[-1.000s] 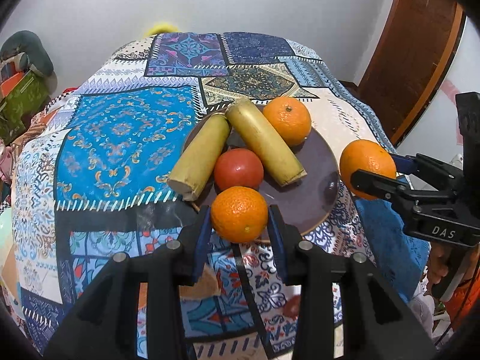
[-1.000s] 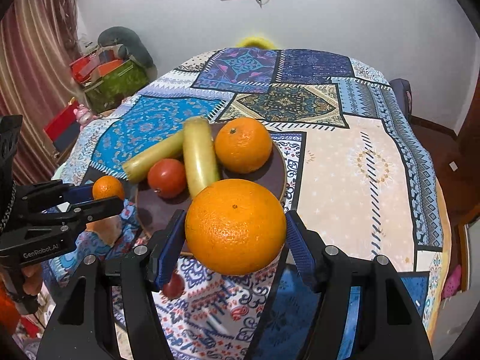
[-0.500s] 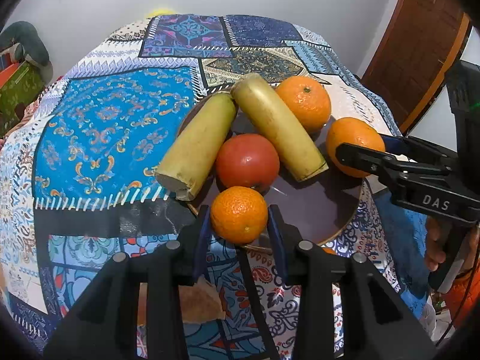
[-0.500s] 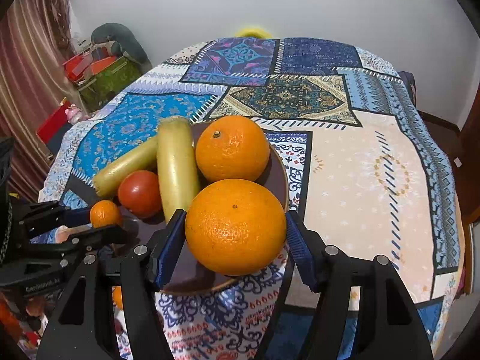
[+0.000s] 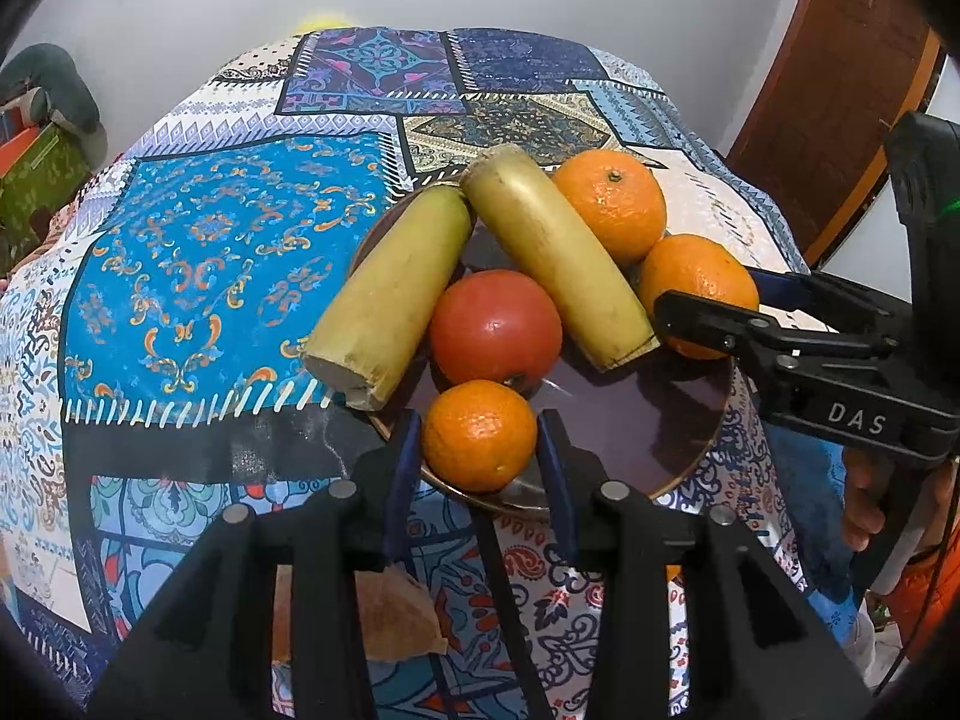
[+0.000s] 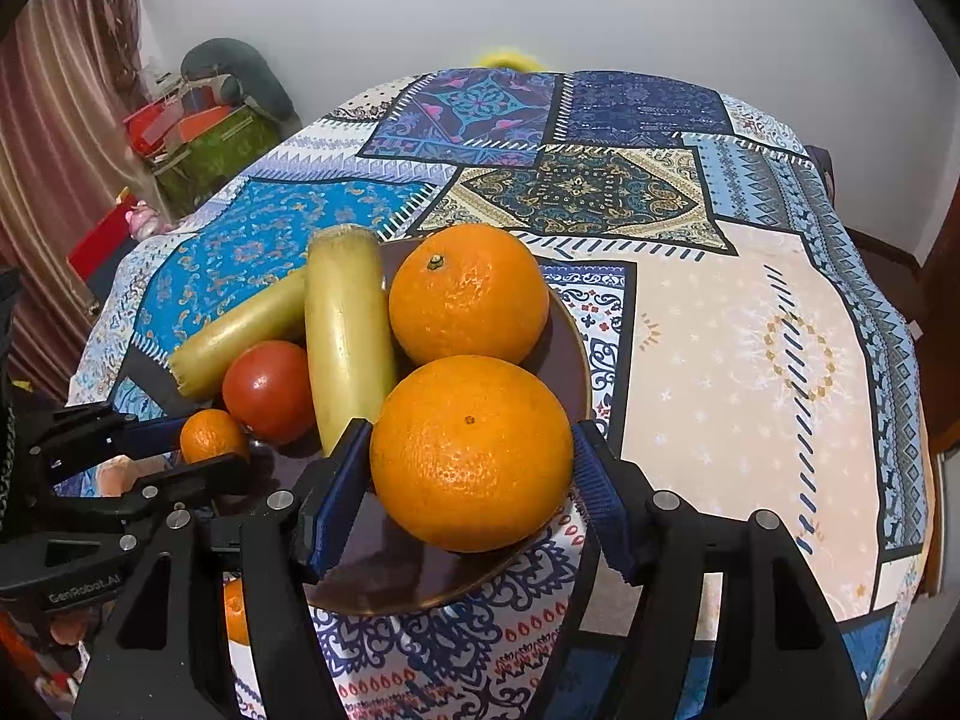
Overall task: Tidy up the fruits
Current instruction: 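Carry the orange and mandarin onto the plate and open both tools, then grasp the pink pomelo segment with the left tool while the right tool grasps a mandarin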
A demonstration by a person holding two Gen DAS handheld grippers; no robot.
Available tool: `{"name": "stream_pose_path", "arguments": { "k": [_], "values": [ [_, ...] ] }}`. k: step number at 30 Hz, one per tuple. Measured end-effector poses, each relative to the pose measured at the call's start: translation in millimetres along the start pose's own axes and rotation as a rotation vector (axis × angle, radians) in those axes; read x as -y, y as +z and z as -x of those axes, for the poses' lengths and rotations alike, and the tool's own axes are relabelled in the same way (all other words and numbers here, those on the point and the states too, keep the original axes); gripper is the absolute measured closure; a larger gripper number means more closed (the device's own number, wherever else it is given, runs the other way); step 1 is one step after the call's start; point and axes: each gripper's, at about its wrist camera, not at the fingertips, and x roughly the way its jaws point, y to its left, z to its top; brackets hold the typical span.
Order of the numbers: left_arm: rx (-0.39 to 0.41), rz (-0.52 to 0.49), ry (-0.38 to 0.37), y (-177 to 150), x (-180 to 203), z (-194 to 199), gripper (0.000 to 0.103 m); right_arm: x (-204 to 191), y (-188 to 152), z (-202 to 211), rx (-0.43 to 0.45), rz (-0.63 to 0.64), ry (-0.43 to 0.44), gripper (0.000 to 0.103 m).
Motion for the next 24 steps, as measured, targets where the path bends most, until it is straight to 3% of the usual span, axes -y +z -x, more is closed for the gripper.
{"name": "stream_pose_path", "arguments": {
  "k": [13, 19, 24],
  "values": [
    [0.029, -0.01, 0.017, -10, 0, 37, 0.061, -4, -13, 33, -0.005, -0.023, 0.023, 0.037],
    [0.071, -0.01, 0.037, -17, -4, 65, 0.053, -27, -20, 60, 0.023, 0.038, 0.013, 0.037],
    [0.088, 0.001, 0.066, -23, -17, 85, 0.04, -44, -25, 69, 0.031, 0.073, 0.016, 0.037]
  ]
}}
